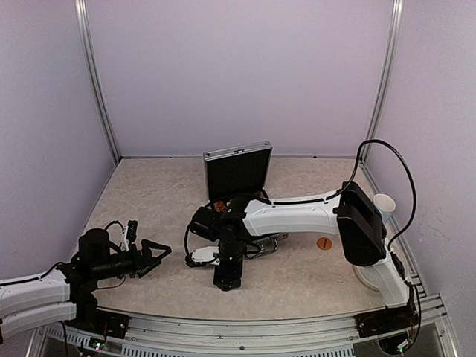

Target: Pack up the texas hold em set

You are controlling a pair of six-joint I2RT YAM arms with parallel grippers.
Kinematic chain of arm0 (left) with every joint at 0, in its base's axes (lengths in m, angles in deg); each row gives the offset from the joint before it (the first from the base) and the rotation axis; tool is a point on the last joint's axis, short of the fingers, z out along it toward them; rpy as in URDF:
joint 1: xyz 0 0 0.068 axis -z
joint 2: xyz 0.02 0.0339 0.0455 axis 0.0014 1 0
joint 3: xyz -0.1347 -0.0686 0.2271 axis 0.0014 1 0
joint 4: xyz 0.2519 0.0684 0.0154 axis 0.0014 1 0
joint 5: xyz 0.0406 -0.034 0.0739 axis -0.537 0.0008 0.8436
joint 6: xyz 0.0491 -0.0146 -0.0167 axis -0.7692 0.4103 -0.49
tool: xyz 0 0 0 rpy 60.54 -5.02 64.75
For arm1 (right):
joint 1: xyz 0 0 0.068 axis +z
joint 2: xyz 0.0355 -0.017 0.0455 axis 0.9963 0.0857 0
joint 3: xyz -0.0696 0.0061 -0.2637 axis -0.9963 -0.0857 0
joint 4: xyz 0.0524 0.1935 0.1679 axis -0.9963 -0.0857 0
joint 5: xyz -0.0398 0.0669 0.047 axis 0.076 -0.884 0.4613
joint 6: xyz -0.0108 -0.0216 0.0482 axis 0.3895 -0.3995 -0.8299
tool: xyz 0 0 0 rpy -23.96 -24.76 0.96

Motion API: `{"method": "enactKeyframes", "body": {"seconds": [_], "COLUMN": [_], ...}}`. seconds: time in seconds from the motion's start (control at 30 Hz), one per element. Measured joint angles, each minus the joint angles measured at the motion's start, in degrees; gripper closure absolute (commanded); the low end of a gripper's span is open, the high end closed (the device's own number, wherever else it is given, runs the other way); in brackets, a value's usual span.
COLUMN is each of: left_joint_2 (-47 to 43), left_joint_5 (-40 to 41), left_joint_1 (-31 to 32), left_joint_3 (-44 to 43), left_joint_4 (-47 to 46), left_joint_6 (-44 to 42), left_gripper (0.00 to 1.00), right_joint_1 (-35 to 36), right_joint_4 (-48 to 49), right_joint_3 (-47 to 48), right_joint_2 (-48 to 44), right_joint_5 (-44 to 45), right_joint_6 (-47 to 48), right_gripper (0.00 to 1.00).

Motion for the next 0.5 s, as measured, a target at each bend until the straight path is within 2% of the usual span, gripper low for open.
{"method": "enactKeyframes", "body": {"seconds": [0.23,0.5], "left_joint_2": [1.0,0.6], "left_joint_5": [0.0,0.0], "left_joint_1": [0.0,0.0], "left_joint_3": [0.0,0.0], "left_joint_4": [-0.3,-0.4], "left_joint_6": [-0.1,0.0], "left_gripper": [0.02,0.02], "right_joint_1": [0.2,1.5], "right_joint_4": [-0.5,-0.4], "right_joint_3": [0.8,0.7], "right_joint_2": [0.5,0.5], "right_joint_5": [-0.4,0.2], "right_joint_6": [-0.2,-0.2], "right_gripper": [0.17,0.21]}}
